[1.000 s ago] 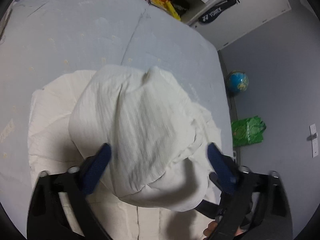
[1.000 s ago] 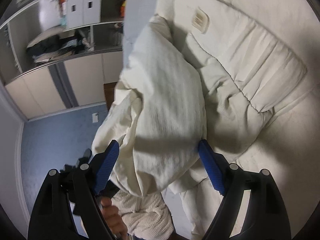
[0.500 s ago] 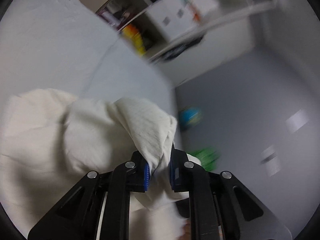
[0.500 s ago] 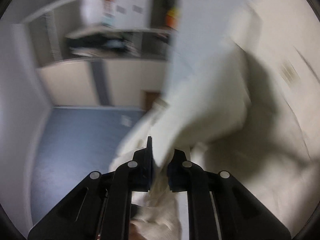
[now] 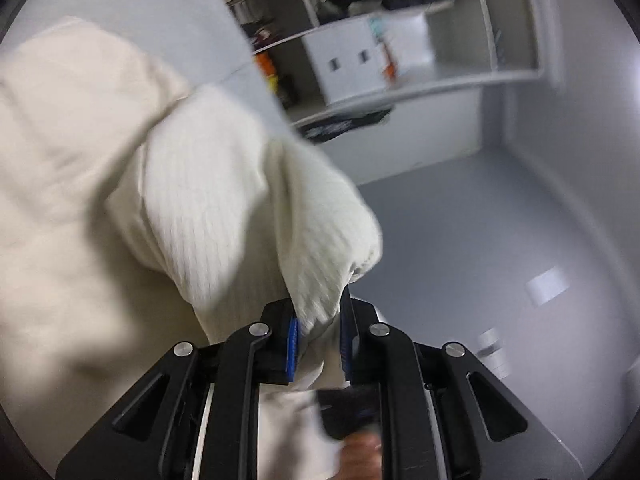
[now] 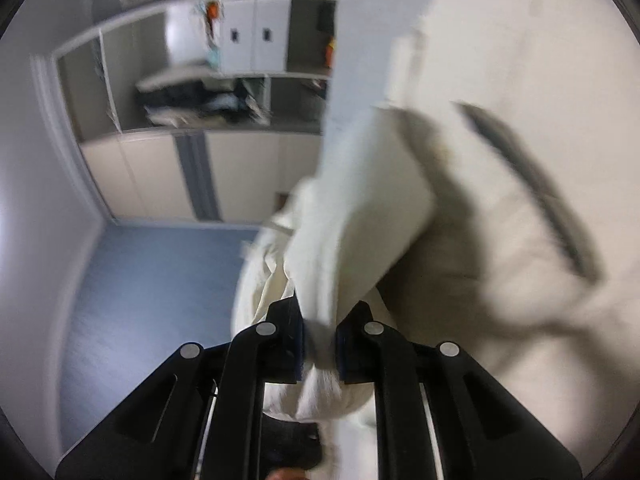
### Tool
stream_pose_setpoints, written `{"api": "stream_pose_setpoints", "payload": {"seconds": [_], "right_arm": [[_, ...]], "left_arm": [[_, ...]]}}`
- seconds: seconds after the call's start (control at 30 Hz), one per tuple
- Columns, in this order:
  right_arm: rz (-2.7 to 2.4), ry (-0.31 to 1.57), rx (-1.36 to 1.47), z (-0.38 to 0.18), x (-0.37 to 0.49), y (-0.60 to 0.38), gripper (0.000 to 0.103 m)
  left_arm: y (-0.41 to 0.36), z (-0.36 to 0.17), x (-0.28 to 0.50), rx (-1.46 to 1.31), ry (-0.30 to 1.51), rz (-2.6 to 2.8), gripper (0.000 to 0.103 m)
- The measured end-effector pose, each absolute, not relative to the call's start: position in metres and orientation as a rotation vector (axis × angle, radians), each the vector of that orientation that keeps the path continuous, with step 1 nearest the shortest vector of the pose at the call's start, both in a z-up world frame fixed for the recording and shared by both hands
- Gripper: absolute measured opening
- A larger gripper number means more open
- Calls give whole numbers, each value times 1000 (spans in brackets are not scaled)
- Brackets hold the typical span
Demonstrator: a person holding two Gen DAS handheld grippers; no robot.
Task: Fold large clothes
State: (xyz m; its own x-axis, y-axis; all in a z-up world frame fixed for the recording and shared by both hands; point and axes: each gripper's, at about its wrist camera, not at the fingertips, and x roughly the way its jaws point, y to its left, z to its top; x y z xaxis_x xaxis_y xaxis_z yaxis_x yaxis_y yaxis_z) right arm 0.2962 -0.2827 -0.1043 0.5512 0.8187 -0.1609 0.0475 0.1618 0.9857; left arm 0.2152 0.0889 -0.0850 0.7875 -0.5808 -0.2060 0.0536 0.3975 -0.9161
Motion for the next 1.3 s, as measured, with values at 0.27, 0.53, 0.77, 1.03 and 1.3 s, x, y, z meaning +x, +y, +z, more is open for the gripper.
{"api": "stream_pose_setpoints", "payload": {"seconds": [0.27,0.53,0.77,1.03,1.3], "right_arm": [[607,931,1059,-117,277,-275,10],[548,992,1001,-140,280,-273,10],[550,1009,882,-116,286,-269,22],[501,963,828,-84,278,-285,50],[470,938,851,-72,295,-298,56]], "left_arm": [[86,-117,193,-835,740,-276,16],[81,-147,185,-764,861,-217,25],[102,-115,181,-801,829,-184,70],[140,-65,184,-749,742,-129,84],[123,-69,218,-803,862,-151,84]]}}
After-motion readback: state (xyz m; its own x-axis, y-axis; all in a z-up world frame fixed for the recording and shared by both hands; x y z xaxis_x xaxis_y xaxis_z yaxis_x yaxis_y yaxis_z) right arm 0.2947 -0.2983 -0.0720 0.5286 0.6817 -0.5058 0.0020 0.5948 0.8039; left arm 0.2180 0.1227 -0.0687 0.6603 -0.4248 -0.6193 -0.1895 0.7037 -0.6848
